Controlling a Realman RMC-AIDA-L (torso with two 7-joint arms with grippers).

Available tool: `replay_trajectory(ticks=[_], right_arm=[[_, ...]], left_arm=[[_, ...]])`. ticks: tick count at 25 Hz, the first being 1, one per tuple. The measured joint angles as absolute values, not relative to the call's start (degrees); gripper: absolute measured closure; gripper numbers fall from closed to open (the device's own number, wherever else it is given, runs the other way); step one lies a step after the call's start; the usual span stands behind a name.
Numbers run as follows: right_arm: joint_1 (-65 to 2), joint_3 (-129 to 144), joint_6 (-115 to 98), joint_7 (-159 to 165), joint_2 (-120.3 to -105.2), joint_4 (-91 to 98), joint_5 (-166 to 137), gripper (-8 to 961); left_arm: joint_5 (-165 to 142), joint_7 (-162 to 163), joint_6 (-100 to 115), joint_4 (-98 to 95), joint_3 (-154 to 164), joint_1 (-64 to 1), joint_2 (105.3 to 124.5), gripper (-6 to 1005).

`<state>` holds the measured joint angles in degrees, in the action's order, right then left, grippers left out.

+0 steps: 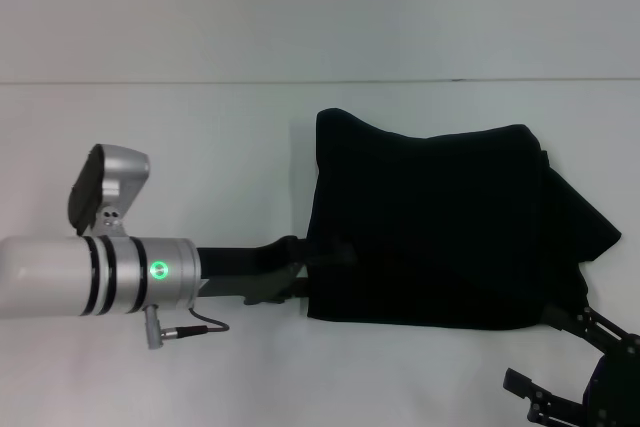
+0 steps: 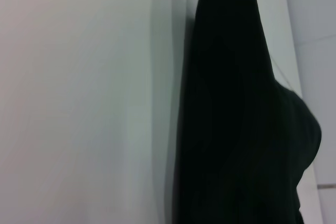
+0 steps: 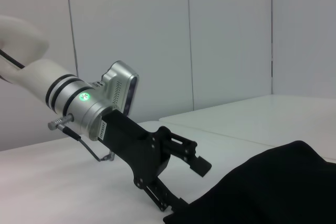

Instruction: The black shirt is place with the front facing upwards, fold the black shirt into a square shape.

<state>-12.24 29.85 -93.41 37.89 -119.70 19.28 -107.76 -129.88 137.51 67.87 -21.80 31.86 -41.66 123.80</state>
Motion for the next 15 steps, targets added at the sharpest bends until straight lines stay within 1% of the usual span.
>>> replay_trajectory(ticks=[5,15], right_arm=[[-12.3,29.7,-93.4,37.9,-119.70,19.3,-107.8,26],[-12.1,29.4,-93.6,38.0,-119.70,19.4,-107.7,26]], left_arm=[[-129.5,137.8,67.2,-20.6,33.1,-43.1,123.91,69],[-129.8,135.6,67.5,-21.2,34.4,-43.7,123.91,106]])
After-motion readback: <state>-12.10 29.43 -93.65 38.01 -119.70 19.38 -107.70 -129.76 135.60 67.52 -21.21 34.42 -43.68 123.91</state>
